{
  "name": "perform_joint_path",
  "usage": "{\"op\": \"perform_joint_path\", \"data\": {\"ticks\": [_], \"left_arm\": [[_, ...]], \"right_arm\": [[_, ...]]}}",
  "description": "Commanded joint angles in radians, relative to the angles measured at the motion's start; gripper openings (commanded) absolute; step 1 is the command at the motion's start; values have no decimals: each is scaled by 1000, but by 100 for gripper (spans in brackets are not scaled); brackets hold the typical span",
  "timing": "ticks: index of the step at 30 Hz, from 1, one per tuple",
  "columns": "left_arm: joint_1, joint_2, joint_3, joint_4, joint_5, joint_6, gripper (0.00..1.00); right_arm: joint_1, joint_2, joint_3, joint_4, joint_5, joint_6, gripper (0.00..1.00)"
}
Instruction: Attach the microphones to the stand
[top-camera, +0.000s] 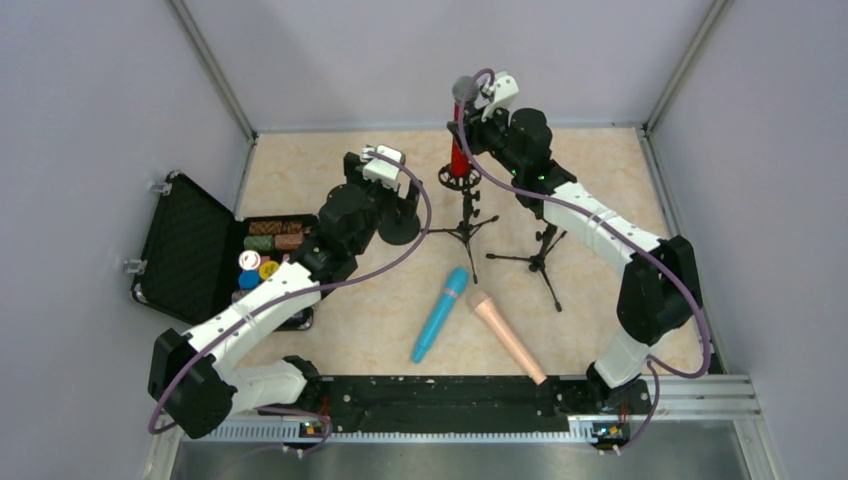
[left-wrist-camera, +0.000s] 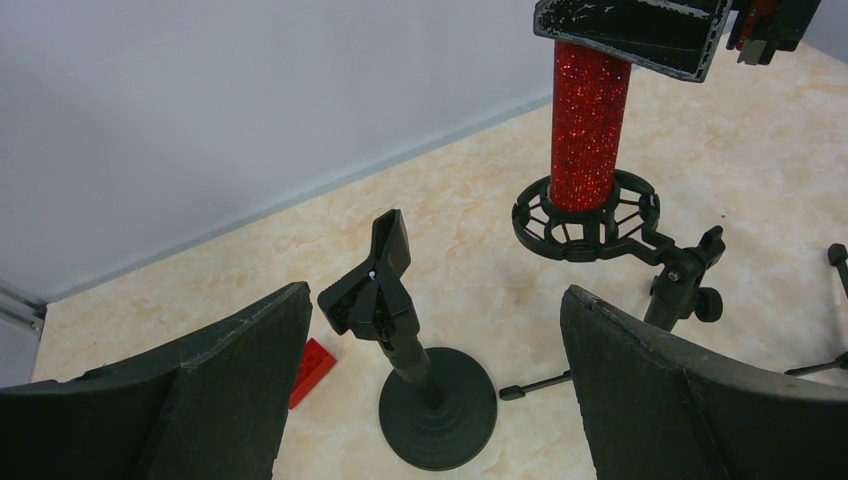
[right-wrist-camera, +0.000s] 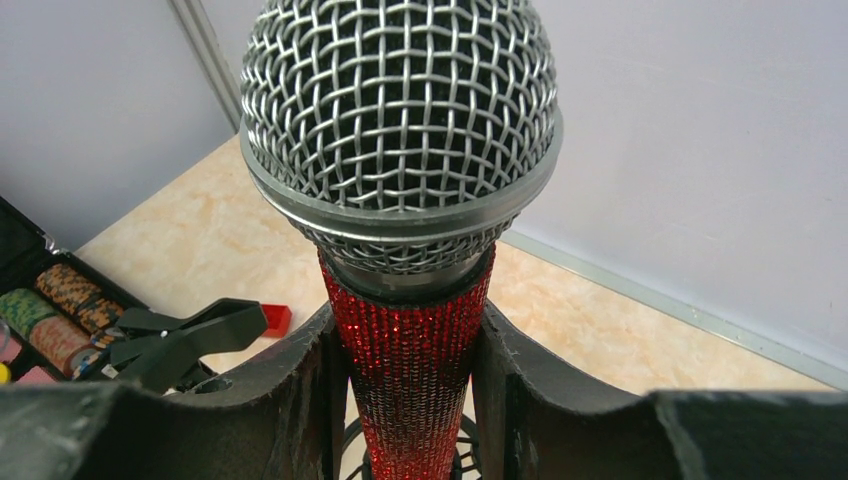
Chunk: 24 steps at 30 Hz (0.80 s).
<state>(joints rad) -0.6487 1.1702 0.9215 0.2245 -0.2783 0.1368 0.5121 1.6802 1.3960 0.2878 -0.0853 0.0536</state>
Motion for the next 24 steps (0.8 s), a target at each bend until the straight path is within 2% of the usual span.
{"op": "perform_joint_path", "data": {"ticks": [1,9,15,21,24], "left_arm": [[3,2,-4,39,9,-6,99],[2,6,-6,39,8,-8,99],[3,13,-5,38,8,-9,99],[2,13,-6,38,14,-11,99],[2,15,-6,38,8,-8,99]], "right_arm": [[-3,2,29,-133,-28,24,0],[-3,32,118,-274,-54,60,0],[-3,40,137,-314,-57,74,0],[1,41,135,-328,-41,55,0],[7,59,178,-398,-2,52,0]]}}
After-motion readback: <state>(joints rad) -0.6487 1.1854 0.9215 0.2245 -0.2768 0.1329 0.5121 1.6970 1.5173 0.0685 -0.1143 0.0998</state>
